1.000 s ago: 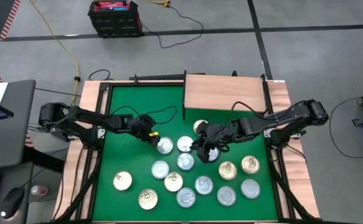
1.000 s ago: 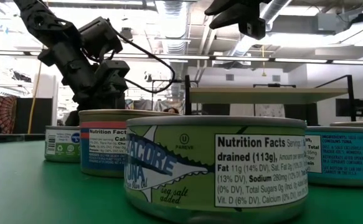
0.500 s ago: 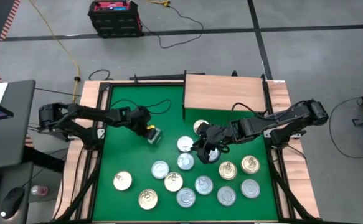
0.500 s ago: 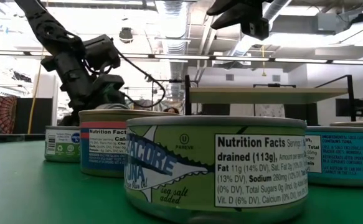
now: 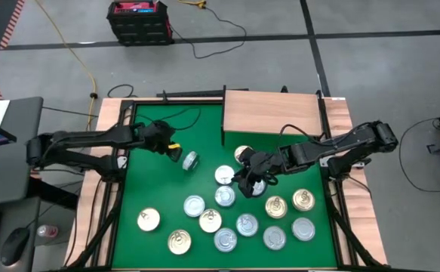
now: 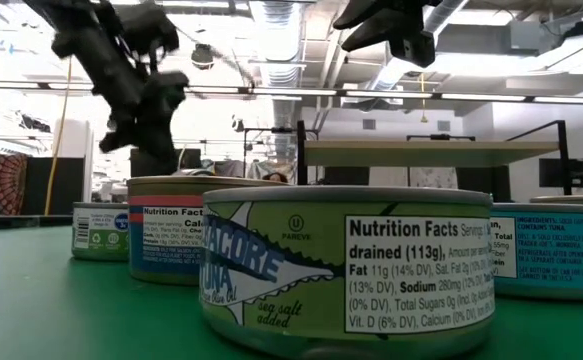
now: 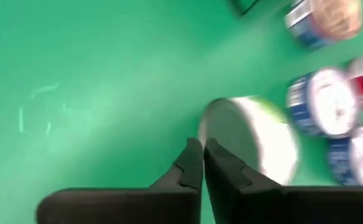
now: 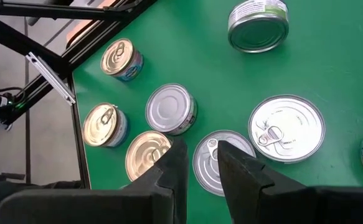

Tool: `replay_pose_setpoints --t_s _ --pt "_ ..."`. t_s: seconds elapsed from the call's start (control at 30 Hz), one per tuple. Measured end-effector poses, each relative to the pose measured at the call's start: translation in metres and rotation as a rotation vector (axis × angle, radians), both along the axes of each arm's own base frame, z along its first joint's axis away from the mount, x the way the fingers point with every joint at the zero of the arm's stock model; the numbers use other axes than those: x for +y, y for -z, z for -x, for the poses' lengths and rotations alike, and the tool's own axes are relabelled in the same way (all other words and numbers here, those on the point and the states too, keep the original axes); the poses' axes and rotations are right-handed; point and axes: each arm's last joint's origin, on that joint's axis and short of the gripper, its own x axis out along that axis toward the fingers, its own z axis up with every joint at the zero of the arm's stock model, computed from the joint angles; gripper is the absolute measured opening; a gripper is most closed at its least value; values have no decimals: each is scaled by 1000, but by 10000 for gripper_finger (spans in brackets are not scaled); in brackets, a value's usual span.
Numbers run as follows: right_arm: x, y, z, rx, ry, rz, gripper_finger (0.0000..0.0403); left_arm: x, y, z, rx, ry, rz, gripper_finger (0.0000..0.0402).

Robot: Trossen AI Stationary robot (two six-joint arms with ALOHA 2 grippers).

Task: Stack canned seafood by type on shelf
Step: Put the green with white tuna can on the shelf

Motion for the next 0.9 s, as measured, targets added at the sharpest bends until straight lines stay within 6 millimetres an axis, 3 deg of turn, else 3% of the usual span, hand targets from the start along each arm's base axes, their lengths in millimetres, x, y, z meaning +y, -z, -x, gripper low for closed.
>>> replay_pose_setpoints --t_s 0.17,0.57,0.7,0.9 --pt "-7 0 -1 -5 47 34 113 -13 -21 2 -83 -17 -77 74" --pt "-17 0 -4 -10 37 58 113 -16 -30 -3 -202 -58 -76 267" --pt "-16 -3 -5 -45 34 51 113 -16 -31 -4 -202 -53 -83 290" --pt "-16 -3 -6 -49 23 44 113 -16 -32 -3 -205 -57 -93 293"
